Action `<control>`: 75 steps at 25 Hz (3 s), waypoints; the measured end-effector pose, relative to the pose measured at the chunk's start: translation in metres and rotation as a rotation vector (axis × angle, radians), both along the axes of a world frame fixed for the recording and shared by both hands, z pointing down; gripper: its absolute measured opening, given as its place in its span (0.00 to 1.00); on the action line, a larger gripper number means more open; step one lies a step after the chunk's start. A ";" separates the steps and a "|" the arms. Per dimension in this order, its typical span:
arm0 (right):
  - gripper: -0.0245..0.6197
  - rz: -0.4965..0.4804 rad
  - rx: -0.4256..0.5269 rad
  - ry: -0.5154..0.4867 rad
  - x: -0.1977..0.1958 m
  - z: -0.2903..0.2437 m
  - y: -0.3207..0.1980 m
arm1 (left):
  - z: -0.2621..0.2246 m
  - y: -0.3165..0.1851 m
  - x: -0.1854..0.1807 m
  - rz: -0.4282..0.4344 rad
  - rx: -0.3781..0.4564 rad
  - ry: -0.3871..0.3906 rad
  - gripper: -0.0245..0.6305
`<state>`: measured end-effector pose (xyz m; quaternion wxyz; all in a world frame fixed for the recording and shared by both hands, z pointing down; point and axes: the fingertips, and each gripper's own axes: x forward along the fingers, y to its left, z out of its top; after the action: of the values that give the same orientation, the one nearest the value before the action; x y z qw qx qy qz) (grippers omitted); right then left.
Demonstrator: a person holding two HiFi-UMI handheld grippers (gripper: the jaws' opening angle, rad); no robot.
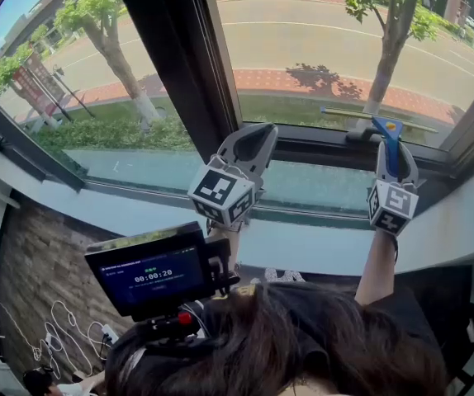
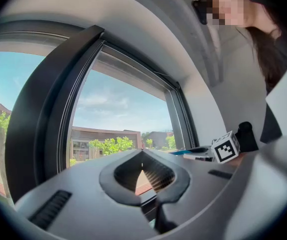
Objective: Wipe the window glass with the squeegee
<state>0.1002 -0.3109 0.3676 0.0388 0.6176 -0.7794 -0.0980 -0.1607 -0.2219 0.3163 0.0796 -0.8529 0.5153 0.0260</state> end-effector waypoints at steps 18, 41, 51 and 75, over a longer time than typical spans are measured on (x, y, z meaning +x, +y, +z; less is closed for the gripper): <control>0.26 0.056 -0.004 -0.033 -0.063 -0.023 0.036 | 0.003 0.002 -0.030 0.088 -0.056 0.003 0.04; 0.26 0.045 0.063 -0.040 -0.062 -0.129 -0.022 | 0.016 -0.055 -0.001 0.062 -0.086 0.034 0.04; 0.26 0.004 0.164 -0.078 -0.064 -0.230 -0.030 | -0.008 -0.069 0.010 0.091 -0.046 0.041 0.04; 0.26 0.062 0.508 -0.073 -0.044 -0.451 -0.038 | -0.067 -0.071 0.034 0.134 0.092 0.004 0.04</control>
<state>0.0567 -0.3492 -0.0836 -0.1425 0.6341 -0.7115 -0.2670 -0.1269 -0.2930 0.2497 0.1160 -0.8809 0.4554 0.0565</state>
